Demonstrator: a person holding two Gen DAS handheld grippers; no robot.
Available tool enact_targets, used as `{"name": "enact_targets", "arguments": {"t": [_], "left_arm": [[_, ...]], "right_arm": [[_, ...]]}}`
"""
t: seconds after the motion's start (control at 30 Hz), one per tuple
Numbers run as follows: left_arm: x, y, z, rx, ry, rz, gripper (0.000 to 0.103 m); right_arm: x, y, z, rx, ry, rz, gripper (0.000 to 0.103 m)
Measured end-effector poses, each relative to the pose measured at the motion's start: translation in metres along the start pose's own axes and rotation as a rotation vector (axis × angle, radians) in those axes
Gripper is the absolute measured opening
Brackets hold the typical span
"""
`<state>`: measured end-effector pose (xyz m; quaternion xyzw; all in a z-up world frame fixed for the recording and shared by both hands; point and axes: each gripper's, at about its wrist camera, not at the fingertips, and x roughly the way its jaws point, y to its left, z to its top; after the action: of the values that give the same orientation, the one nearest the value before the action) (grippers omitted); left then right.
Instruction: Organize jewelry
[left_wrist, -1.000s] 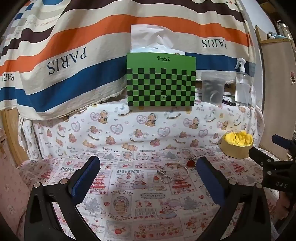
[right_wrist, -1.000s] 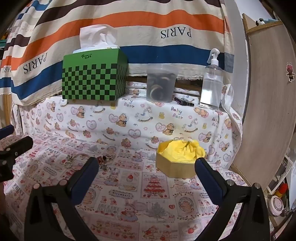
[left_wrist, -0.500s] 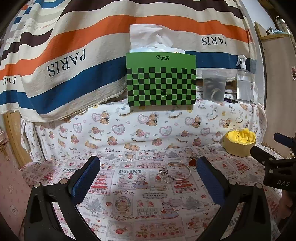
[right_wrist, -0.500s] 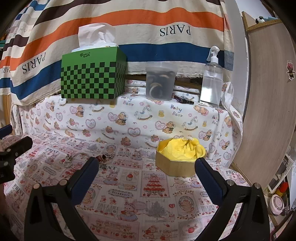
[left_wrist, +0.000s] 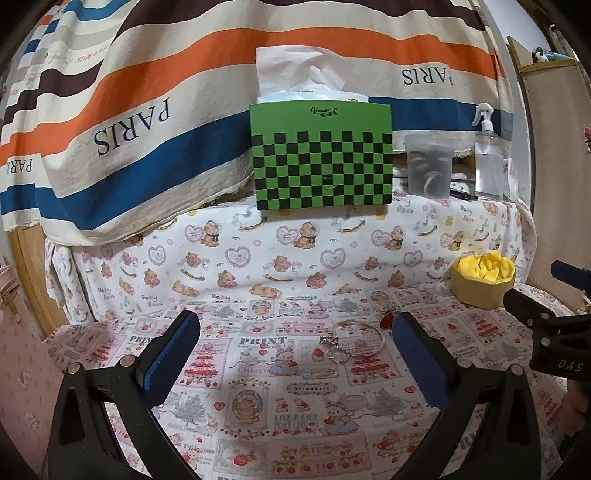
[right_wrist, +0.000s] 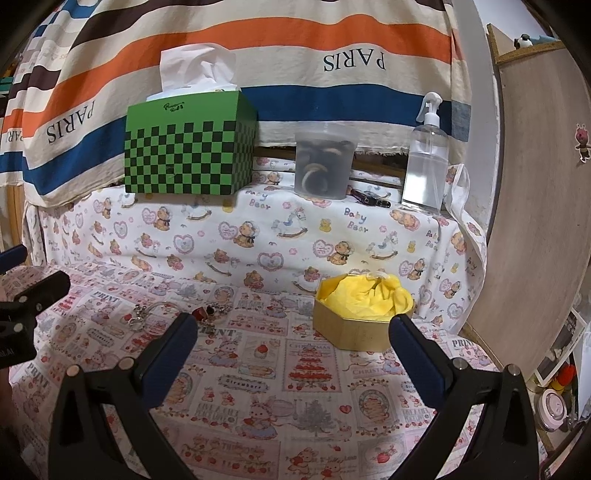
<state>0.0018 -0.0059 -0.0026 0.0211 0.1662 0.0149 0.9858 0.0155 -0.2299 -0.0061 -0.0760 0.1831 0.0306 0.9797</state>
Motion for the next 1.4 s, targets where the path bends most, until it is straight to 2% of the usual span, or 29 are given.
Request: {"name": "enact_targets", "arguments": {"t": [0.6, 1.4], "left_arm": [[0.0067, 0.0047, 0.0, -0.022, 0.03, -0.002, 0.103], [0.0056, 0.003, -0.0001, -0.016, 0.025, -0.004, 0.103]], "right_arm": [[0.0028, -0.0012, 0.0002, 0.012, 0.023, 0.023, 0.103], [0.0038, -0.0008, 0.0004, 0.012, 0.032, 0.026, 0.103]]}}
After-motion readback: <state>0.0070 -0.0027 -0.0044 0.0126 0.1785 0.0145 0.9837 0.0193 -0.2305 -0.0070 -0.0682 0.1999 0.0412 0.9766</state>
